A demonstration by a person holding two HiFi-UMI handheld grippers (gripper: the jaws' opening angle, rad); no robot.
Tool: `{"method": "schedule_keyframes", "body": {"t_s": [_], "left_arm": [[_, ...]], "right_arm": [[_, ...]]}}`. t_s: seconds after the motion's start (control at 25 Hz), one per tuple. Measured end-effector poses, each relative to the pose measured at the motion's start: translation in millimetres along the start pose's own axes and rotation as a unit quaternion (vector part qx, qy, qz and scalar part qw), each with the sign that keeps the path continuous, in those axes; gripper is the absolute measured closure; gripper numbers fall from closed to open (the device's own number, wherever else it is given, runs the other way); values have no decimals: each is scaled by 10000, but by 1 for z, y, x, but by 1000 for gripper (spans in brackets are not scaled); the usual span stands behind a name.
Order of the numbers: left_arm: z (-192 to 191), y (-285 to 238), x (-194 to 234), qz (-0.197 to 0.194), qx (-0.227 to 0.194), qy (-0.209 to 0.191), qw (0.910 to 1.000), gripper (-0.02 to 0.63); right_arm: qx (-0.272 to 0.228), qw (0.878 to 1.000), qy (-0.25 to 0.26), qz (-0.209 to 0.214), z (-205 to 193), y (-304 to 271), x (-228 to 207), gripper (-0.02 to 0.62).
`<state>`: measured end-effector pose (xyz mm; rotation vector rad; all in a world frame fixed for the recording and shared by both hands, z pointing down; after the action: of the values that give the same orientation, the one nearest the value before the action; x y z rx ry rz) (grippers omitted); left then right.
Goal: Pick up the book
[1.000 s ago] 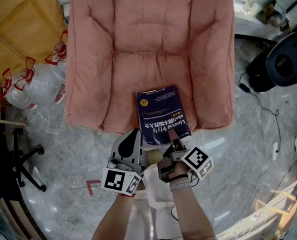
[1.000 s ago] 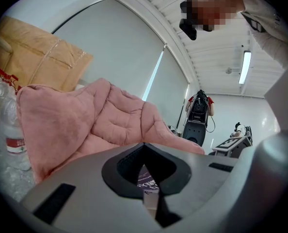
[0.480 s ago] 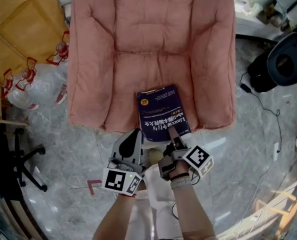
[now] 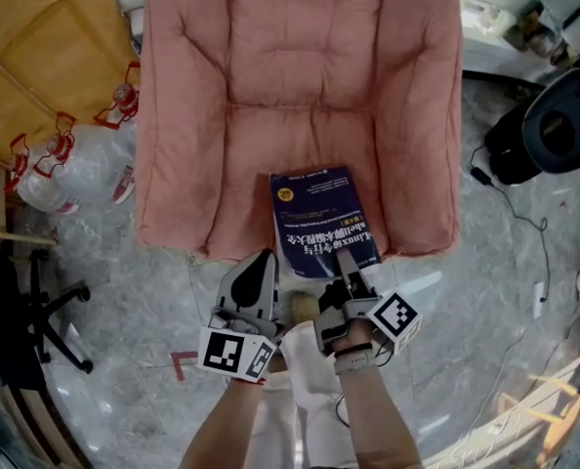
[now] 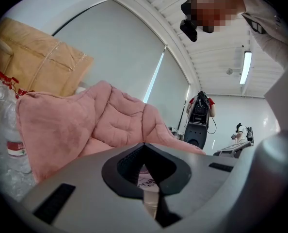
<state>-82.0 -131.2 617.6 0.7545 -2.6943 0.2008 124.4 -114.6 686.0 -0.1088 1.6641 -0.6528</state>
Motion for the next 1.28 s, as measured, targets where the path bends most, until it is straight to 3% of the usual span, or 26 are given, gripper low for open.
{"method": "schedule_keyframes", "body": {"t_s": [0.36,1.28], "left_arm": [[17,-4,-4,1,-54,-70,10000,597],[61,-30,-11,-114,-210,-234,9994,597]], "right_arm": [[88,9992,199,321,9,8,16,419],[274,9964,492,639,28,19,62,419]]}}
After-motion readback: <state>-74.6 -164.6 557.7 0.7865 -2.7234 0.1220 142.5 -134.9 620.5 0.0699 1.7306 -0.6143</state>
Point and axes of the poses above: the fingertips, and each gripper's own axes: y backward along the fingers, x to its left, z out of its top, the point moved 8 cm from there along y, backward along the fingers, and after that the axes turned 3 degrees about -z, right-handed, at the moved point
